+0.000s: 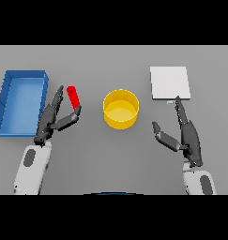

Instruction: Pick up the red beaker and tilt it to pour out 1 green nut into yellow bowl. Pick up the yellow bowl and place it on the metallic measuring scale.

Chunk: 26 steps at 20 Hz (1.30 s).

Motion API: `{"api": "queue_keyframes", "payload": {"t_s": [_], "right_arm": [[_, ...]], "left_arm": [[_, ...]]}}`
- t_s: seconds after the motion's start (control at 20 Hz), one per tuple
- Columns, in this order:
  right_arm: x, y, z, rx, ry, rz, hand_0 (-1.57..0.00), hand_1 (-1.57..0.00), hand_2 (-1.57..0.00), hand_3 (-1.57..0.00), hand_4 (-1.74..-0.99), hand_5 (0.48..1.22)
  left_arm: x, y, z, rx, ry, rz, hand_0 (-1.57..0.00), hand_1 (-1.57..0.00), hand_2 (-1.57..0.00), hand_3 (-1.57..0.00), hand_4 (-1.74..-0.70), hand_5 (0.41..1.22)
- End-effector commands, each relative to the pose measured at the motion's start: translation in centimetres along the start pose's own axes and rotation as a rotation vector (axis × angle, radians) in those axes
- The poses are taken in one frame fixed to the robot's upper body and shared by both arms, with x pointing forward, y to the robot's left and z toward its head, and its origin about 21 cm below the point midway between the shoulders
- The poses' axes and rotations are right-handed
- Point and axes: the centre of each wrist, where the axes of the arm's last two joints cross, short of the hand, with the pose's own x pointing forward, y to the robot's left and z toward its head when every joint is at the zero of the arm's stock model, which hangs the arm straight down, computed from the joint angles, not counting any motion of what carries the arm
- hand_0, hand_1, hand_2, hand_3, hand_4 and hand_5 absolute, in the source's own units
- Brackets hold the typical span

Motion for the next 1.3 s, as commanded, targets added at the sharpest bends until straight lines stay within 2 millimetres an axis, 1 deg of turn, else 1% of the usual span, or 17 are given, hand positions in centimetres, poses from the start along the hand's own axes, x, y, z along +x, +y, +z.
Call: {"api": "queue_keyframes", "payload": {"t_s": [0.0, 0.05, 0.1, 0.2, 0.3, 0.4, 0.6, 0.75, 0.8, 0.9, 0.95, 1.0, 1.05, 1.1, 1.15, 1.2, 1.25], "right_arm": [[0.0, 0.0, 0.1, 0.005, -0.016, 0.004, 0.00, 0.00, 0.00, 0.00, -1.274, 0.635], [0.4, -0.2, -0.1, 0.001, -0.022, 0.002, 0.00, 0.00, 0.00, 0.00, -1.268, 0.635], [0.4, -0.2, -0.3, 0.004, 0.002, 0.004, 0.00, 0.00, 0.00, 0.00, -1.267, 0.635], [0.4, -0.3, -0.2, -0.005, 0.006, -0.001, 0.00, 0.00, 0.00, 0.00, -1.269, 0.638], [0.2, -0.4, 0.2, -0.001, -0.002, -0.001, 0.00, 0.00, 0.00, 0.00, -1.270, 0.642], [0.7, -0.1, -0.2, -0.007, -0.014, -0.001, 0.00, 0.00, 0.00, 0.00, -1.271, 0.646], [0.2, -0.5, 0.1, -0.009, 0.000, -0.011, 0.00, 0.00, 0.00, 0.00, -1.268, 0.641], [0.1, -0.2, 0.5, -0.008, 0.002, -0.005, 0.00, 0.00, 0.00, 0.00, -1.269, 0.640], [0.2, -0.3, 0.4, -0.010, 0.006, 0.000, 0.00, 0.00, 0.00, 0.00, -1.264, 0.640], [0.3, -0.3, 0.2, -0.013, 0.008, -0.006, 0.00, 0.00, 0.00, 0.00, -1.263, 0.640], [0.2, -0.4, 0.0, -0.013, 0.011, -0.001, 0.00, 0.00, 0.00, 0.00, -1.261, 0.641], [0.2, -0.3, 0.1, -0.008, 0.013, 0.004, 0.00, 0.00, 0.00, 0.00, -1.259, 0.642], [0.3, -0.4, 0.0, -0.011, 0.011, 0.003, 0.00, 0.00, 0.00, 0.00, -1.260, 0.642], [0.5, -0.5, -0.3, -0.016, 0.006, 0.008, 0.00, 0.00, 0.00, 0.00, -1.258, 0.644], [0.4, -0.5, -0.2, -0.015, 0.005, 0.007, 0.00, 0.00, 0.00, 0.00, -1.257, 0.645], [0.4, -0.6, 0.2, -0.019, -0.003, 0.006, 0.00, 0.00, 0.00, 0.00, -1.255, 0.644], [0.3, -0.5, 0.2, -0.020, 0.007, 0.000, 0.00, 0.00, 0.00, 0.00, -1.256, 0.646]], "left_arm": [[0.0, 0.1, -0.6, 0.003, -0.004, -0.002, 0.00, 0.00, 0.00, 0.00, -1.27, 0.673], [0.3, 0.0, -1.3, -0.002, -0.005, -0.002, 0.00, 0.00, 0.00, 0.00, -1.27, 0.677], [0.5, -0.7, -1.8, -0.005, 0.000, 0.002, 0.00, 0.00, 0.00, 0.00, -1.28, 0.680], [0.4, -0.4, -2.4, -0.006, -0.004, 0.000, 0.00, 0.00, 0.00, 0.00, -1.29, 0.685], [0.3, -0.9, -3.1, -0.013, 0.007, 0.001, 0.00, 0.00, 0.00, 0.00, -1.30, 0.689], [0.3, -1.2, -3.8, -0.017, 0.012, -0.011, 0.00, 0.00, 0.00, 0.00, -1.30, 0.690], [0.7, -1.0, -5.3, -0.019, 0.026, -0.023, 0.00, 0.00, 0.00, 0.00, -1.29, 0.683], [0.6, -1.2, -5.9, -0.031, 0.005, 0.003, 0.00, 0.00, 0.00, 0.00, -1.31, 0.688], [0.4, -1.8, -5.8, -0.038, -0.004, 0.014, 0.00, 0.00, 0.00, 0.00, -1.32, 0.692], [0.0, -1.7, -6.0, -0.029, -0.005, 0.015, 0.00, 0.00, 0.00, 0.00, -1.34, 0.698], [0.3, -1.9, -6.3, -0.024, -0.001, 0.032, 0.00, 0.00, 0.00, 0.00, -1.35, 0.704], [0.5, -2.0, -6.6, -0.011, -0.016, 0.052, 0.00, -0.03, -0.07, -0.03, -1.38, 0.724], [0.2, -2.0, -6.5, -0.001, -0.021, 0.074, -0.12, -0.15, -0.18, -0.12, -1.41, 0.750], [0.4, -2.3, -7.0, 0.005, 0.001, 0.093, -0.29, -0.33, -0.36, -0.29, -1.45, 0.783], [0.1, -2.5, -7.0, 0.022, 0.016, 0.093, -0.44, -0.48, -0.52, -0.55, -1.45, 0.871], [0.2, -2.6, -7.0, 0.025, 0.016, 0.077, -0.66, -0.70, -0.73, -0.72, -1.50, 0.941], [0.2, -2.7, -7.2, 0.030, 0.017, 0.063, -0.84, -0.87, -0.90, -0.84, -1.54, 0.997]]}}
